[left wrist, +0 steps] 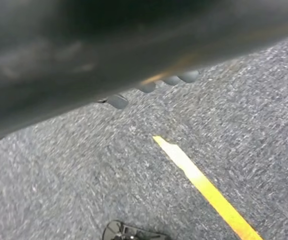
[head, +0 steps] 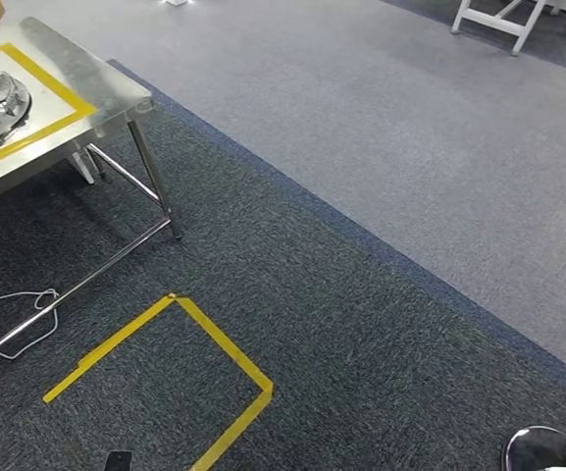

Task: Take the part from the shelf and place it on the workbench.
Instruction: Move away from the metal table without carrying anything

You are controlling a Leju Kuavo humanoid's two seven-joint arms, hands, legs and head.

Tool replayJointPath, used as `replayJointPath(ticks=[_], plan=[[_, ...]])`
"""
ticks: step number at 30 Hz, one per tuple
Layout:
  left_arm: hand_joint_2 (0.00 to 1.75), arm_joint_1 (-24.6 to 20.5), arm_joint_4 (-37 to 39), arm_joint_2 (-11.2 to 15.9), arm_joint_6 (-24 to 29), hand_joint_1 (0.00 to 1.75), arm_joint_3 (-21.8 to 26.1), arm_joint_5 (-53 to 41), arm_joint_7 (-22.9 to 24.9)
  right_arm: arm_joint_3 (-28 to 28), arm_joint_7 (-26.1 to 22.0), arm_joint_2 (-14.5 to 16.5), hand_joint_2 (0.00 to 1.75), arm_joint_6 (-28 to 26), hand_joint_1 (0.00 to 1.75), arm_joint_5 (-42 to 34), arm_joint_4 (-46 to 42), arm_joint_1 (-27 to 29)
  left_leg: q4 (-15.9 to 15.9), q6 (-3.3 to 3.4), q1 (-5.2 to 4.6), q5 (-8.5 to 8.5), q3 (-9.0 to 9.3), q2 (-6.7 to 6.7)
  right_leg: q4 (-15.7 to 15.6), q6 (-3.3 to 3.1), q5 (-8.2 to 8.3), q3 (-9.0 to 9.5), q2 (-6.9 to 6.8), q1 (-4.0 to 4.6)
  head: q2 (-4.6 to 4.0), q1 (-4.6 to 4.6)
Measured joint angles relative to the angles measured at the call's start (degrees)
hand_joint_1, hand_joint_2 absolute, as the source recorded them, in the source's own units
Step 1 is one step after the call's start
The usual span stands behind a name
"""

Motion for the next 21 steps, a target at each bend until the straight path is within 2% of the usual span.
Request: replayJointPath(ticks=[1, 2, 3, 4, 6, 7, 8, 9, 11, 12, 14, 16, 17, 18, 19, 21], plan=[[0.0, 0.1, 0.0, 0.0, 0.0, 0.0, 0.0, 0.0, 0.0, 0.0, 0.0, 0.0, 0.0, 0.0, 0.0, 0.0, 0.0, 0.0, 0.0, 0.05, -0.09, -0.02, -0.03, 0.72, 3.8, 0.14, -1.7, -1.84, -0.52, -0.04, 0.0, 0.09], [0.0, 0.1, 0.0, 0.0, 0.0, 0.0, 0.0, 0.0, 0.0, 0.0, 0.0, 0.0, 0.0, 0.0, 0.0, 0.0, 0.0, 0.0, 0.0, 0.06, -0.15, -0.03, -0.04, 1.38, 6.5, 0.26, -2.53, -3.02, -0.75, -0.06, 0.0, 0.07], [0.0, 0.1, 0.0, 0.0, 0.0, 0.0, 0.0, 0.0, 0.0, 0.0, 0.0, 0.0, 0.0, 0.0, 0.0, 0.0, 0.0, 0.1, 0.1, 0.04, -0.18, -0.05, -0.04, 1.98, 7.1, 0.32, -2.29, -3.23, -0.88, -0.06, 0.0, 0.08], [0.0, 0.1, 0.0, 0.0, 0.0, 0.0, 0.0, 0.0, 0.1, 0.0, 0.0, 0.0, 0.0, 0.0, 0.0, 0.0, 0.0, 0.2, 0.1, 0.01, -0.19, -0.08, -0.01, 2.51, 5.5, 0.32, -1.03, -2.25, -1.07, -0.06, 0.0, 0.11], [0.0, 0.0, 0.0, -0.1, 0.0, 0.0, 0.0, 0.0, 0.1, 0.0, 0.0, 0.0, 0.0, 0.0, 0.0, 0.0, 0.0, 0.2, 0.1, -0.26, -0.3, -0.24, 0.18, 3.41, -2.5, 0.09, 2.4, 2.16, -2.51, 0.01, 0.0, 0.12], [0.0, 0.0, 0.0, -0.1, 0.0, 0.0, 0.0, 0.0, 0.1, 0.0, 0.0, 0.0, 0.0, 0.0, 0.0, 0.0, 0.0, 0.1, 0.2, -0.49, -0.45, -0.37, 0.27, 3.78, -6.0, -0.18, 3.56, 4.13, -3.3, 0.08, 0.0, 0.07], [0.0, -0.1, 0.0, -0.1, 0.0, 0.0, 0.0, 0.0, 0.1, 0.0, 0.0, 0.0, 0.0, 0.0, 0.0, 0.0, 0.0, 0.0, 0.3, -0.77, -0.59, -0.44, 0.35, 4.1, -8.3, -0.5, 4.13, 5.41, -3.84, 0.16, 0.0, -0.03], [0.0, -0.1, 0.0, -0.1, 0.0, 0.0, 0.0, -0.1, 0.1, 0.0, 0.0, 0.0, 0.0, 0.0, 0.0, 0.0, 0.0, 0.0, 0.3, -1.04, -0.71, -0.47, 0.4, 4.37, -9.0, -0.83, 4.13, 5.69, -4.04, 0.28, 0.0, -0.11], [0.0, -0.2, 0.0, -0.1, 0.0, 0.0, 0.0, -0.1, 0.1, 0.0, 0.0, 0.0, 0.0, 0.0, 0.0, 0.0, 0.0, 0.1, 0.4, -1.61, -0.6, -0.56, 0.51, 4.83, -9.1, -1.54, 4.4, 5.58, -3.19, 0.3, 0.0, -0.19], [0.0, -0.3, 0.0, -0.1, 0.0, 0.0, 0.0, -0.1, 0.1, 0.0, 0.0, 0.0, 0.0, 0.0, 0.0, 0.0, 0.0, 0.1, 0.8, -1.93, -0.47, -1.08, 0.44, 4.48, -9.2, -1.88, 4.54, 5.6, -2.84, 0.25, 0.0, -0.24], [0.0, -0.3, 0.0, 0.0, 0.0, 0.0, 0.0, -0.1, 0.1, 0.0, 0.0, 0.0, 0.0, 0.0, 0.0, 0.0, 0.0, 0.1, 4.6, -2.46, -0.24, -3.96, -0.95, 2.88, -9.4, -2.55, 4.88, 5.85, -2.08, 0.06, 0.0, -0.43], [0.0, -0.2, 0.0, 0.0, 0.0, 0.0, 0.0, -0.1, 0.1, 0.0, 0.0, 0.0, 0.0, 0.1, 0.0, 0.0, 0.0, 0.0, 12.1, -2.64, -0.16, -7.95, -4.14, 1.39, -9.3, -2.84, 5.04, 5.68, -1.22, 0.14, 0.0, -0.59], [0.0, -0.1, 0.0, 0.0, 0.0, 0.0, 0.0, -0.1, 0.1, 0.0, 0.0, 0.0, 0.0, 0.1, 0.0, 0.0, 0.0, 0.1, 15.4, -2.63, -0.16, -9.06, -5.6, 1.14, -9.3, -2.88, 5.07, 5.63, -0.69, 0.21, 0.0, -0.59], [0.0, 0.0, 0.0, 0.0, 0.0, 0.0, 0.0, -0.1, 0.2, 0.0, 0.0, 0.0, 0.0, 0.2, 0.0, 0.0, 0.0, 0.1, 16.8, -2.55, -0.17, -9.0, -6.34, 1.02, -9.3, -2.91, 5.09, 5.62, -0.12, 0.29, 0.0, -0.6], [0.0, 0.0, 0.0, 0.1, 0.0, 0.0, 0.0, -0.2, 0.2, 0.0, 0.0, 0.0, 0.0, 0.2, 0.0, 0.0, 0.0, 0.1, 16.2, -2.38, -0.17, -7.76, -6.15, 0.93, -9.3, -2.91, 5.1, 5.67, 0.48, 0.38, 0.0, -0.58], [0.0, 0.0, 0.0, 0.1, 0.0, 0.0, 0.0, -0.2, 0.4, 0.0, 0.0, 0.0, 0.0, 0.3, 0.0, 0.0, 0.0, 0.1, 9.7, -1.79, -0.19, -3.21, -3.38, -0.19, -9.3, -2.87, 5.12, 5.81, 1.69, 0.46, 0.0, -0.59]])
